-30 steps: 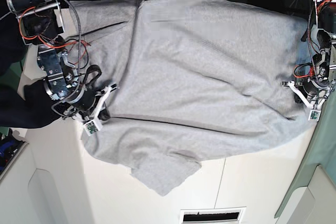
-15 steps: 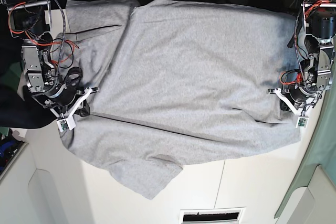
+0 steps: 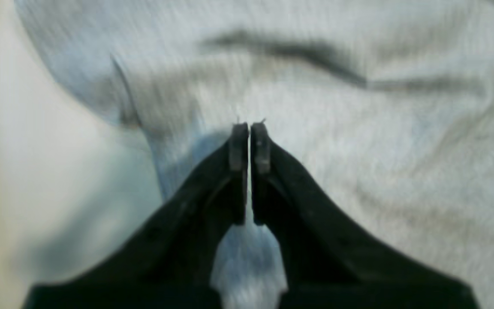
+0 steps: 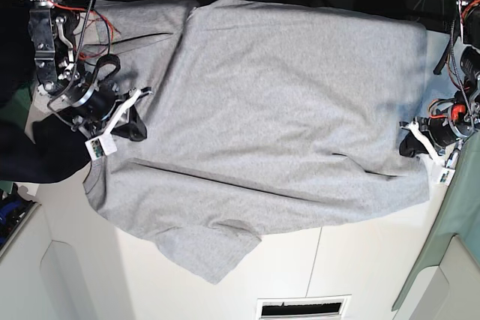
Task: Layout the t-shirt on the table in an organized manner, then fold the t-shirt properly
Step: 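Release both grippers and move them to the shirt's shoulder edge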
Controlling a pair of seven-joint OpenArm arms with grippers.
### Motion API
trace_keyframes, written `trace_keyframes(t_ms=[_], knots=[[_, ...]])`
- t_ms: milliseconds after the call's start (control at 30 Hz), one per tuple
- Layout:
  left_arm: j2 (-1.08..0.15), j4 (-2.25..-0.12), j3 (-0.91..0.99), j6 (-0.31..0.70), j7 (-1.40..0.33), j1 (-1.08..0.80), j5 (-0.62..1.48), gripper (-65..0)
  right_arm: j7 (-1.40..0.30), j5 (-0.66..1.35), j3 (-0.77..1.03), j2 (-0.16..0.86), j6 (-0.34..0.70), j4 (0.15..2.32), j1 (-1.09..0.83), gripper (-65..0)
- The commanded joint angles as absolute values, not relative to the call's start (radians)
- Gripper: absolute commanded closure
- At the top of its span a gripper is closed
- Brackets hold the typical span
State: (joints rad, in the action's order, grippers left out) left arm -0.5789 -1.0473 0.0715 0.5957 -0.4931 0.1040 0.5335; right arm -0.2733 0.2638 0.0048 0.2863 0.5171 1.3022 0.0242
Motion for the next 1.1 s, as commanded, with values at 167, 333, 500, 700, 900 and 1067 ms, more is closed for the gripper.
trace_keyframes(t_ms=[167, 333, 500, 700, 900, 1067], knots=[[-0.596, -1.064, 0.077, 0.649, -0.504, 0.03, 0.654, -2.0, -0.236, 0.294, 0.011, 0.279, 0.532, 1.32, -0.035, 0.0], [-0.596, -1.079, 0.079, 0.682, -0.538, 0.014, 0.731, -2.0, -0.236, 0.292, 0.011, 0.283, 0.531, 1.323, -0.042, 0.0], [-0.601, -1.178, 0.079, 0.698, -0.627, -0.011, 0.79, -2.0, -0.252, 0.291, 0.011, 0.286, 0.531, 1.38, -0.045, 0.0], [-0.607, -1.36, 0.119, 0.698, -0.638, -0.145, 0.803, -2.0, -0.345, 0.292, 0.012, 0.289, 0.527, 1.463, -0.073, 0.0], [-0.606, -1.406, 0.15, 0.698, -0.636, -0.268, 0.804, -2.0, -0.345, 0.295, 0.014, 0.306, 0.527, 1.468, -0.141, 0.0], [-0.55, -1.399, 0.15, 0.698, -0.622, -0.308, 0.745, -2.0, -0.337, 0.295, 0.013, 0.305, 0.511, 1.452, -0.169, 0.0]])
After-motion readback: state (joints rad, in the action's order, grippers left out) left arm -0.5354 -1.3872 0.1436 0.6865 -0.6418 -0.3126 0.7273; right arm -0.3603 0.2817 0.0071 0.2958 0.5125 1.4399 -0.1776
